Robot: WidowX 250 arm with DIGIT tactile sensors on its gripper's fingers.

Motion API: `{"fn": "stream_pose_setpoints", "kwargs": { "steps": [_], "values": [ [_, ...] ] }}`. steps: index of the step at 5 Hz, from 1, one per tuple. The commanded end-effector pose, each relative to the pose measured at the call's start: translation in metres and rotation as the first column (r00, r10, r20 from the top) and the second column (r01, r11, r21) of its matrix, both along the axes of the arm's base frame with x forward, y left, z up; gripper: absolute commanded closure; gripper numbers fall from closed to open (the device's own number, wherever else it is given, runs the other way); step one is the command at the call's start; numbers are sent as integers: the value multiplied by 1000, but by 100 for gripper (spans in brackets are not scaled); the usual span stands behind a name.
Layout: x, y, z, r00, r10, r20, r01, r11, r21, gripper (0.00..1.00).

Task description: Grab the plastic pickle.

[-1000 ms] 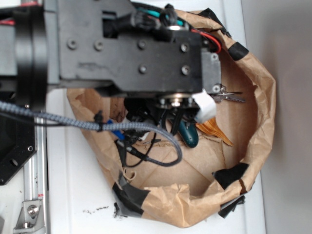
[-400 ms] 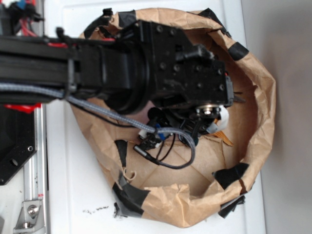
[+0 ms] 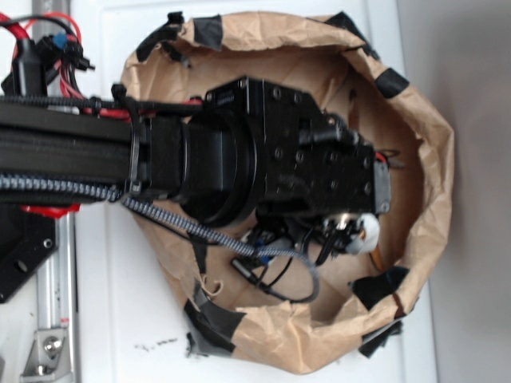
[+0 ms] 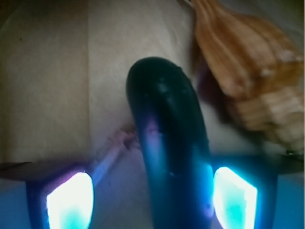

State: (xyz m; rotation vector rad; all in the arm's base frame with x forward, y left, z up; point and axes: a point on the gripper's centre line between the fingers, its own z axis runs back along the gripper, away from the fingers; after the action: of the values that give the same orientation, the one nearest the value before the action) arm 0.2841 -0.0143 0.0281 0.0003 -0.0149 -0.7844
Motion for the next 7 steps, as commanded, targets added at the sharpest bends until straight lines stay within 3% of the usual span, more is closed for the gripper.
{"fn": "stream_pose_setpoints", "kwargs": {
  "steps": [1, 2, 3, 4, 5, 6, 7],
  "values": [
    [15, -26, 9, 995, -56, 81, 55, 998, 7, 0],
    [21, -14, 1, 1000, -16, 2, 16, 1000, -6, 100],
    [20, -6, 9, 1000, -8, -18, 8, 1000, 1, 100],
    [12, 6, 35, 1000, 6, 4, -6, 1000, -4, 100],
    [-7, 23, 84, 985, 172, 29, -174, 983, 65, 100],
    [-20, 31, 116, 946, 317, 68, -322, 944, 75, 100],
    [-22, 39, 134, 851, 525, 23, -526, 850, 43, 100]
  ]
}}
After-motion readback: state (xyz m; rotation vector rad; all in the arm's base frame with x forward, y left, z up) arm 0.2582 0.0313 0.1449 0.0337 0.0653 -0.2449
